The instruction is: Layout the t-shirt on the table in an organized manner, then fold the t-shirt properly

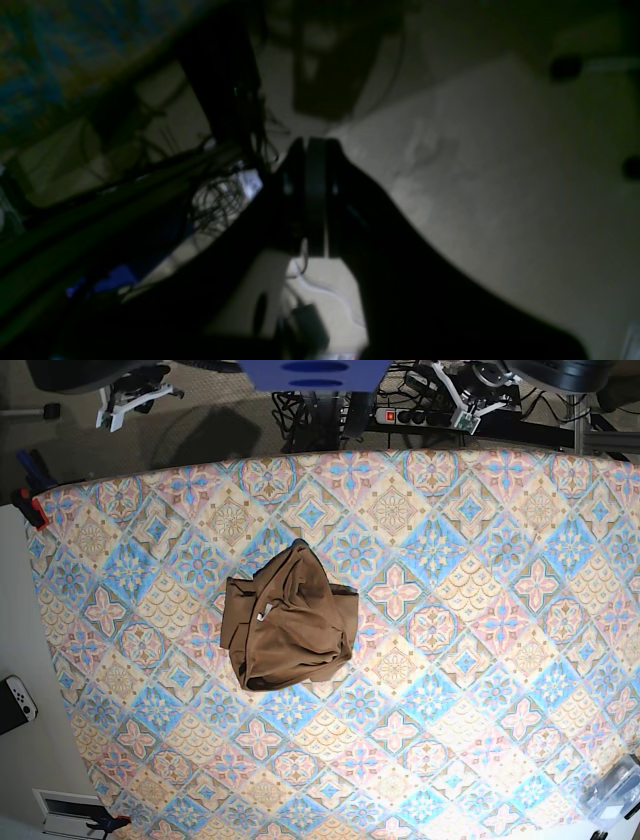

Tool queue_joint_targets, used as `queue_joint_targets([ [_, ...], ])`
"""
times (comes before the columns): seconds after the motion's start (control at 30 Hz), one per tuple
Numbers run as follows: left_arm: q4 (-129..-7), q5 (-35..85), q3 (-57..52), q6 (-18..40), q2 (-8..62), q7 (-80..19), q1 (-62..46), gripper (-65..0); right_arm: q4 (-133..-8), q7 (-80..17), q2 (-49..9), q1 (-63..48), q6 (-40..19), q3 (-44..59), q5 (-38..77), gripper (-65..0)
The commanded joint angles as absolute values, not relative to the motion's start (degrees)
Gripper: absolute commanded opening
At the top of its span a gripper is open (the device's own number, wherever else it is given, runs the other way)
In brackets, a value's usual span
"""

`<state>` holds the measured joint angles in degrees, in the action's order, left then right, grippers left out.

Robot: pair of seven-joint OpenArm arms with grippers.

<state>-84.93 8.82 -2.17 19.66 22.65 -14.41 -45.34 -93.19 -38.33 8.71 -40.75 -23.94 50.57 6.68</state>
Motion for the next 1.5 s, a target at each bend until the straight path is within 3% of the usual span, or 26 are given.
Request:
queue_joint_targets([
  [0.0, -83.6, 9.2, -2.2, 21.1, 22.5, -14.1, -45.1, -65.0, -92.5, -37.8, 8.5, -41.5, -23.9, 50.9, 6.9, -65.0],
  [0.13, -75.6, 6.4, -2.2, 23.8, 22.2, -14.0, -40.7, -65.0, -85.7, -37.7, 8.5, -40.7, -23.9, 50.9, 2.0, -65.0],
  [0.37, -60.7, 2.0, -2.3, 28.9, 20.9, -13.8, -31.4, -65.0, -73.7, -34.9, 8.5, -29.5, -23.9, 53.1, -9.5, -65.0],
  [0.57, -49.3, 1.6, -2.0, 31.0, 20.5, -13.8, -23.8, -65.0, -59.8, -30.6, 8.4, -23.6, -23.9, 55.4, -11.7, -65.0],
  [0.8, -25.4, -9.5, 3.2, 30.3, 18.1, 1.2, -13.9, -65.0, -43.4, -24.0, 8.2, -19.6, -23.7, 61.1, -13.9, -65.0],
  [0.97, -1.5, -12.3, 3.6, 30.2, 16.9, 12.3, -3.0, -65.0, -32.6, -19.7, 2.7, -15.0, -23.5, 63.3, -16.0, -65.0],
  [1.17, 0.0, -20.3, 3.6, 19.0, 16.6, 12.1, 0.5, -65.0, -19.1, -12.8, -2.2, -13.1, -22.9, 66.3, -16.2, -65.0],
  [1.33, 0.0, -26.9, 3.6, 10.2, 15.3, 11.3, 1.5, -65.0, -11.1, -4.4, -4.7, -13.1, -7.2, 66.1, -16.3, -65.0],
  [1.47, 0.0, -27.7, 3.6, 8.8, 14.8, 11.3, 1.5, -65.0, -5.1, -1.2, -4.7, -13.1, -4.8, 65.6, -19.3, -65.0],
])
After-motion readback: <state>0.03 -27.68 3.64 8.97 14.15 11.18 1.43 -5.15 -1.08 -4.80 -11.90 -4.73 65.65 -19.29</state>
